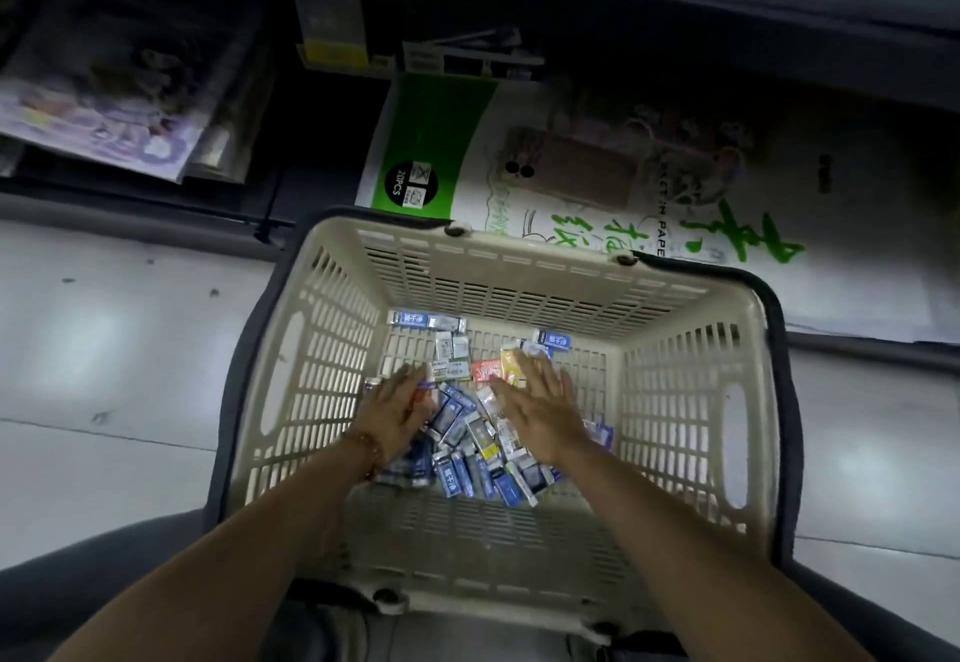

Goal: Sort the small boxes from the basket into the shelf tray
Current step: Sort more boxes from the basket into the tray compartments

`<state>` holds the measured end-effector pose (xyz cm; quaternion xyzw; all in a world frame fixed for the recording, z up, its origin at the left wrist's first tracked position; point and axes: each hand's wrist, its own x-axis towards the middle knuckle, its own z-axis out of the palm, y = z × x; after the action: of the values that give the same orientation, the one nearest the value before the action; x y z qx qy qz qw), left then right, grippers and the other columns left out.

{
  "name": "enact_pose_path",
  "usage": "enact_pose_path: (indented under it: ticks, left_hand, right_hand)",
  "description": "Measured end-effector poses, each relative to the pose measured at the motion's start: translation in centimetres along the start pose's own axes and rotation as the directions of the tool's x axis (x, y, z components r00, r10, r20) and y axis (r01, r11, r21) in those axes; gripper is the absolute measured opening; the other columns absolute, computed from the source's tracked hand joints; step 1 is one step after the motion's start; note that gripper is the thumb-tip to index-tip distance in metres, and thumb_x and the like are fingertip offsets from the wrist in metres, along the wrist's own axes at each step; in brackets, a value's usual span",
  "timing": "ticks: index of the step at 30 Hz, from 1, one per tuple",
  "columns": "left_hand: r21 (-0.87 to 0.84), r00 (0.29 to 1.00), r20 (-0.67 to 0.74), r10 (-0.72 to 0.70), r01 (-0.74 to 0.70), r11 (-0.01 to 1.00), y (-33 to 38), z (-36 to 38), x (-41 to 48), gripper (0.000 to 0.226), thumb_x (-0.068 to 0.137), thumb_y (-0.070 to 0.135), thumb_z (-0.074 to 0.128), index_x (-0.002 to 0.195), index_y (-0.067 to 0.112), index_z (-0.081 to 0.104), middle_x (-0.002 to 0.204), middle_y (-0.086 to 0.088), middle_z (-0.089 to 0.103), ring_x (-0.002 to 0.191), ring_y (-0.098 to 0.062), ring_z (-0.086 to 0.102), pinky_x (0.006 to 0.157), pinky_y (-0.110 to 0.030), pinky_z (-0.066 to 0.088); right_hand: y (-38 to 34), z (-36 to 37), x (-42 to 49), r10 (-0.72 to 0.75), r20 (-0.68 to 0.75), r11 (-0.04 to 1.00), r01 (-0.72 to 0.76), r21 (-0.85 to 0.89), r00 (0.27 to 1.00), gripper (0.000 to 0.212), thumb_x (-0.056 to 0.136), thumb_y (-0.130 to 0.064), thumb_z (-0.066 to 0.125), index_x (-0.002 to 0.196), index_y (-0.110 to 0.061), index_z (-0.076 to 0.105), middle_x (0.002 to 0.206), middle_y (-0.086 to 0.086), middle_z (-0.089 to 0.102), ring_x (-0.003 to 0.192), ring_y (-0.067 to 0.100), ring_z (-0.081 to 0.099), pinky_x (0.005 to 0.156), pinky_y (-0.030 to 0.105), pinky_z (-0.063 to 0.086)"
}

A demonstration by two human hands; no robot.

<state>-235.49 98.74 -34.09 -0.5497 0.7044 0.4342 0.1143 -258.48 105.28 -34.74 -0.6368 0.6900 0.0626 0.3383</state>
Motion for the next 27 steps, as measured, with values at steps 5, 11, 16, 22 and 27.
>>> enact_pose_path:
  ticks: [5,11,16,22,27]
  left_hand:
    - [-0.014,0.997,0.010,0.076,-0.076,0.997,1.7,-0.1,1.2,0.052,0.100,0.038,0.031,0.148,0.027,0.016,0.157,0.002,0.010,0.143,-0.017,0.010,0.116,-0.032,0.007]
    - [-0.197,0.978,0.103,0.182,-0.160,0.967,2.9,-0.1,1.3,0.040,0.100,0.024,0.038,0.139,0.017,0.042,0.149,-0.005,0.034,0.138,-0.021,0.030,0.113,-0.026,0.023]
    - [-0.318,0.987,0.117,0.114,-0.071,0.945,4.4,0.8,1.5,0.044,0.097,0.027,0.045,0.140,0.024,0.039,0.130,-0.003,0.050,0.112,-0.020,0.051,0.091,-0.023,0.043]
    - [-0.226,0.992,0.088,0.095,-0.073,0.971,3.3,1.0,1.5,0.050,0.094,0.024,0.052,0.140,0.010,0.038,0.134,-0.010,0.049,0.124,-0.026,0.045,0.103,-0.040,0.039]
    - [-0.163,0.997,-0.065,0.040,-0.050,0.985,2.8,0.6,2.7,0.047,0.096,0.031,0.044,0.139,0.011,0.039,0.136,-0.010,0.042,0.127,-0.027,0.039,0.108,-0.037,0.033]
  right_hand:
    - [1.9,-0.6,-0.6,0.252,-0.097,0.966,-0.245,0.079,0.963,0.045,0.101,-0.044,0.020,0.145,-0.039,0.024,0.158,0.000,-0.011,0.145,0.025,-0.016,0.113,0.039,-0.015]
    - [4.0,-2.5,-2.1,0.413,-0.285,0.830,-0.229,0.508,0.865,0.028,0.095,-0.026,0.052,0.121,-0.027,0.063,0.154,0.004,0.022,0.143,0.023,0.015,0.117,0.040,0.018]
    - [0.7,-2.7,-0.7,0.271,-0.171,0.779,-0.112,0.616,0.947,0.025,0.094,-0.022,0.055,0.115,-0.012,0.064,0.122,0.006,0.059,0.118,0.023,0.052,0.101,0.035,0.042]
    - [-0.6,-0.7,-0.6,0.178,0.185,0.895,-0.237,0.379,0.967,0.059,0.087,-0.038,0.064,0.136,-0.012,0.045,0.132,0.008,0.049,0.123,0.026,0.046,0.104,0.040,0.038]
    - [-0.3,0.1,-1.1,0.153,0.089,0.949,-0.172,0.263,0.984,0.042,0.083,-0.034,0.069,0.118,-0.014,0.055,0.126,0.002,0.053,0.120,0.020,0.045,0.102,0.034,0.035]
